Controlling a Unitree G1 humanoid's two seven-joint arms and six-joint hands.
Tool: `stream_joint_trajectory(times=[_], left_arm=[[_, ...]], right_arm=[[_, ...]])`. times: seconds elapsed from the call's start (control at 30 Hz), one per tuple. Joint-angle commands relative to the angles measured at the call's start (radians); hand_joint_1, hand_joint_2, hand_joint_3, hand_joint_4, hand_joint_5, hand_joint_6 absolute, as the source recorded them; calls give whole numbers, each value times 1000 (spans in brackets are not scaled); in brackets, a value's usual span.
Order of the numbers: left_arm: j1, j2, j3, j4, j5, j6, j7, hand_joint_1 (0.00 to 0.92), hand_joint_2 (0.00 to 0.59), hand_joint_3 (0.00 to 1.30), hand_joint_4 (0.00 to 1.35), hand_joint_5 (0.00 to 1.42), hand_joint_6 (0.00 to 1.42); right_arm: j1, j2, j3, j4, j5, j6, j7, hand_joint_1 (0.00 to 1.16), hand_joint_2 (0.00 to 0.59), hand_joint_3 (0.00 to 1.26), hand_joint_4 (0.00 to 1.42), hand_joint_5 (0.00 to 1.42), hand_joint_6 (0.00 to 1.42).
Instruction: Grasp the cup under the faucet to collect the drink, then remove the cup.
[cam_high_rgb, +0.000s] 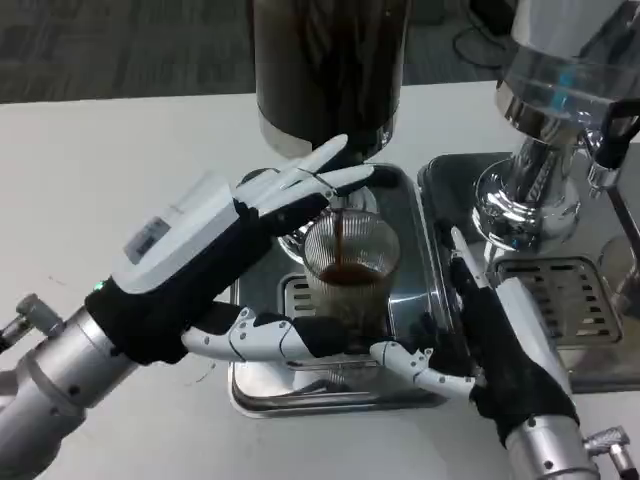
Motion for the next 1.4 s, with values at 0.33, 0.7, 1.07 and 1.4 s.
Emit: stream_joint_trajectory(times=[0.33,0.7,1.07,1.4], left_arm=[[17,13,-35,-18,32,-34,-31,0,132,196,26,217,113],[27,8,-32,-29,32,-21,-26,0,129,200,26,217,107],[37,9,-24,-39,34,-11,-16,0,132,205,26,217,106],[59,0,41,-47,42,9,49,0,134,151,0,162,64]], right_arm=[[-83,17,-28,135,111,-69,25,755,157,0,0,0,14],[-128,29,-43,199,146,-78,39,751,157,0,0,0,15],[-171,37,-29,255,149,-88,38,750,160,0,0,0,17],[-182,51,-42,283,160,-119,28,750,164,0,0,0,17]])
